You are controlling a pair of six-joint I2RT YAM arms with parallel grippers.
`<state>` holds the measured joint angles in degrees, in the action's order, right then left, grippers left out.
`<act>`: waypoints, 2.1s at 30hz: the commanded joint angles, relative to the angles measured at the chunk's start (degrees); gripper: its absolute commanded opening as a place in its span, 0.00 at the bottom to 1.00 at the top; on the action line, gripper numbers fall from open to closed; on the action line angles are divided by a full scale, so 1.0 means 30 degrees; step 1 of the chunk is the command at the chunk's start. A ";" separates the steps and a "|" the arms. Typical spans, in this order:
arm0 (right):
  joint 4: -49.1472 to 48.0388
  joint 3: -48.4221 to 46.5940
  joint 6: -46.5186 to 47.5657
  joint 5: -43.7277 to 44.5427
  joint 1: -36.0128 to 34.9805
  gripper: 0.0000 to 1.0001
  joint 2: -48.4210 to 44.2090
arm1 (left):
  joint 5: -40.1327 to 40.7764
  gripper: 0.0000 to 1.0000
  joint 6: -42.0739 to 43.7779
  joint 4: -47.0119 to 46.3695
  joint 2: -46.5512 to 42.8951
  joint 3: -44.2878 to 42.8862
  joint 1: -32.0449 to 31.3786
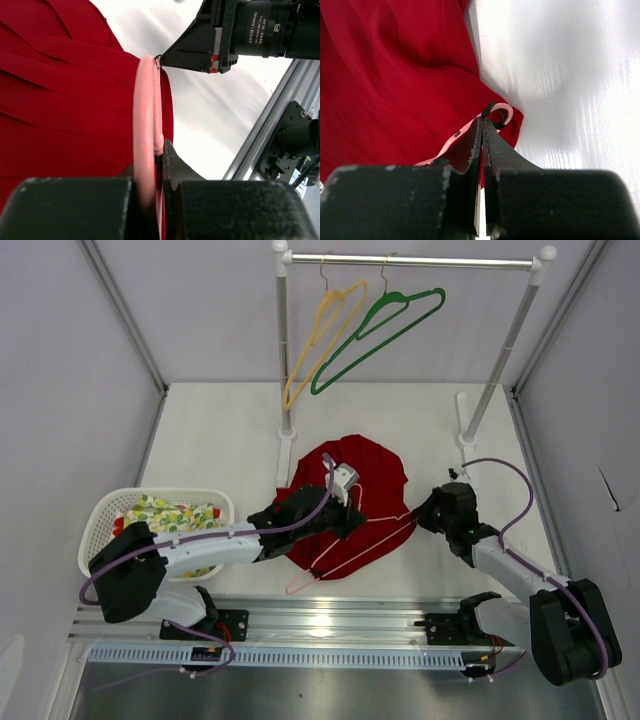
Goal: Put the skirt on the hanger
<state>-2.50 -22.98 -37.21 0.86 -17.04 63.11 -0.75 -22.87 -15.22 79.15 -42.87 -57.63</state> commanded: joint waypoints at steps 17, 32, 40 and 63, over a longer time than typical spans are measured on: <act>0.3525 -0.2474 0.0362 0.0855 -0.1264 0.00 -0.3985 | -0.1360 0.00 -0.0051 -0.0257 0.2150 -0.1998 0.0019; 0.7511 -0.5464 0.1008 0.1732 -0.1235 0.00 -0.4867 | -0.1828 0.00 -0.0285 -0.1077 0.3056 -0.3317 0.0136; 0.8629 -0.3420 0.0218 0.2731 -0.0504 0.20 -0.4631 | -0.1887 0.00 -0.0432 -0.1429 0.4258 -0.3404 0.0166; 0.5639 -0.0746 -0.0780 0.3169 0.1108 0.22 -0.2115 | -0.1331 0.00 -0.0374 0.0006 0.5461 -0.4167 0.0312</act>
<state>17.08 -23.05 -38.63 8.10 -14.28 54.37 -4.91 -24.40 -18.50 94.41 -54.13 -57.08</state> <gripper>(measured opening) 0.230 0.058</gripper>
